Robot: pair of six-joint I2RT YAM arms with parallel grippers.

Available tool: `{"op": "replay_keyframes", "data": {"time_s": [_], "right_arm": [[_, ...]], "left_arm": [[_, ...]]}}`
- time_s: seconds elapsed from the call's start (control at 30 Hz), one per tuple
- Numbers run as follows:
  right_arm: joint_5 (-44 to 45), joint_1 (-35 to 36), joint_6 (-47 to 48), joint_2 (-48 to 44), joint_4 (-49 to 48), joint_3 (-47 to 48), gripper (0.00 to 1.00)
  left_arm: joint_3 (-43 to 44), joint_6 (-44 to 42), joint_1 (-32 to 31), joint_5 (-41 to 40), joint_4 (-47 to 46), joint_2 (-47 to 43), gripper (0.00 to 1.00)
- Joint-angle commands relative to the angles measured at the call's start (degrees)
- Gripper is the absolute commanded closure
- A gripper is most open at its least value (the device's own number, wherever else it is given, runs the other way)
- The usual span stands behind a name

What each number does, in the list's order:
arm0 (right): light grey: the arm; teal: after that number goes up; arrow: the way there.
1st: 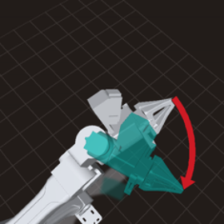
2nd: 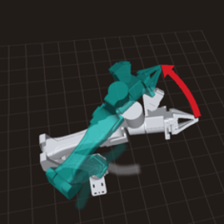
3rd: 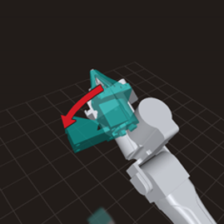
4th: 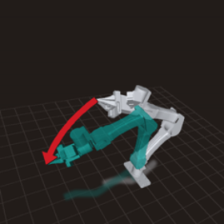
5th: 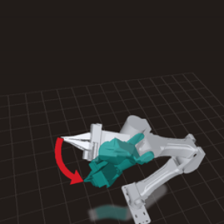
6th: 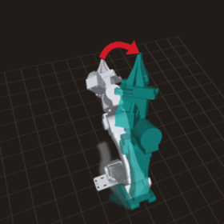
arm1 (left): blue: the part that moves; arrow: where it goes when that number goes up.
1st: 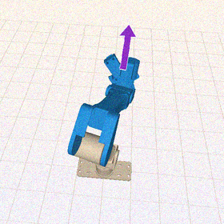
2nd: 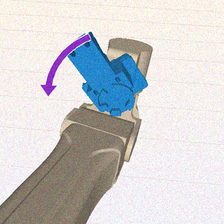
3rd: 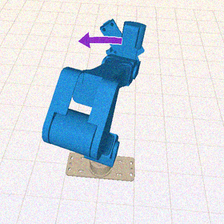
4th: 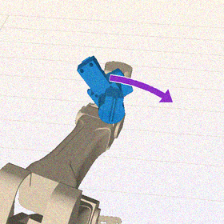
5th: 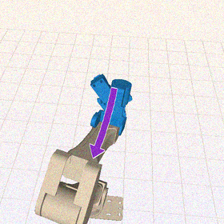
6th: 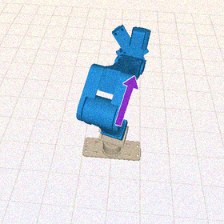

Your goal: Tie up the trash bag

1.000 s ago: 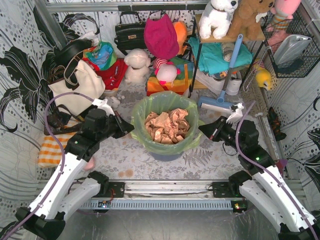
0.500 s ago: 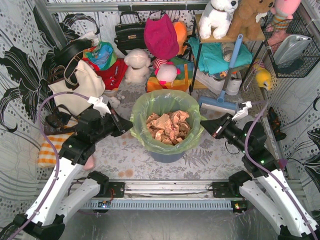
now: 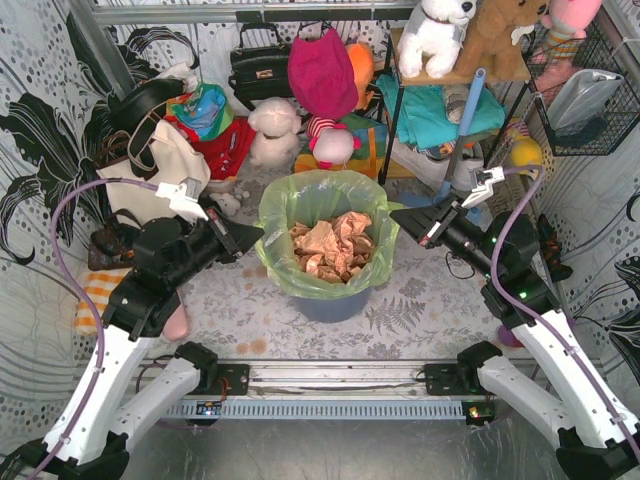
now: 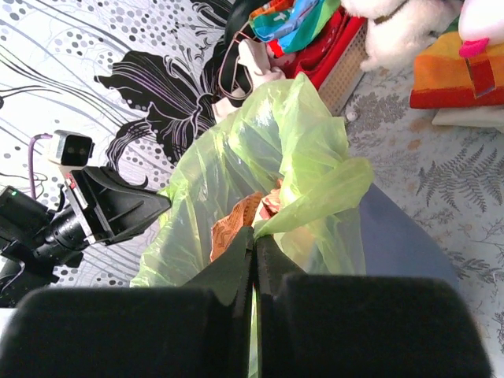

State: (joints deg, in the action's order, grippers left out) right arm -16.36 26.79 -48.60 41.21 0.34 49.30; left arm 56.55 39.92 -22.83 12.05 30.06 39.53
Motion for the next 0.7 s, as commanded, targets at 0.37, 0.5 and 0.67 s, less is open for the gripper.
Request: {"op": "replay_keyframes", "data": {"time_s": [0.37,0.5,0.67], "right_arm": [[-0.2,0.0,-1.5,-5.5,8.0,-10.7,1.00],[-1.1,0.1,-0.1,-8.8,14.4,-9.0,1.00],[-2.2,0.1,0.1,-10.1,14.0,-6.6,1.00]], "left_arm": [[-9.6,-0.1,0.1,-1.2,4.8,2.3,1.00],[-8.7,-1.0,0.1,0.2,7.4,1.3,1.00],[-6.0,-2.0,0.1,1.0,10.6,1.6,1.00]]}}
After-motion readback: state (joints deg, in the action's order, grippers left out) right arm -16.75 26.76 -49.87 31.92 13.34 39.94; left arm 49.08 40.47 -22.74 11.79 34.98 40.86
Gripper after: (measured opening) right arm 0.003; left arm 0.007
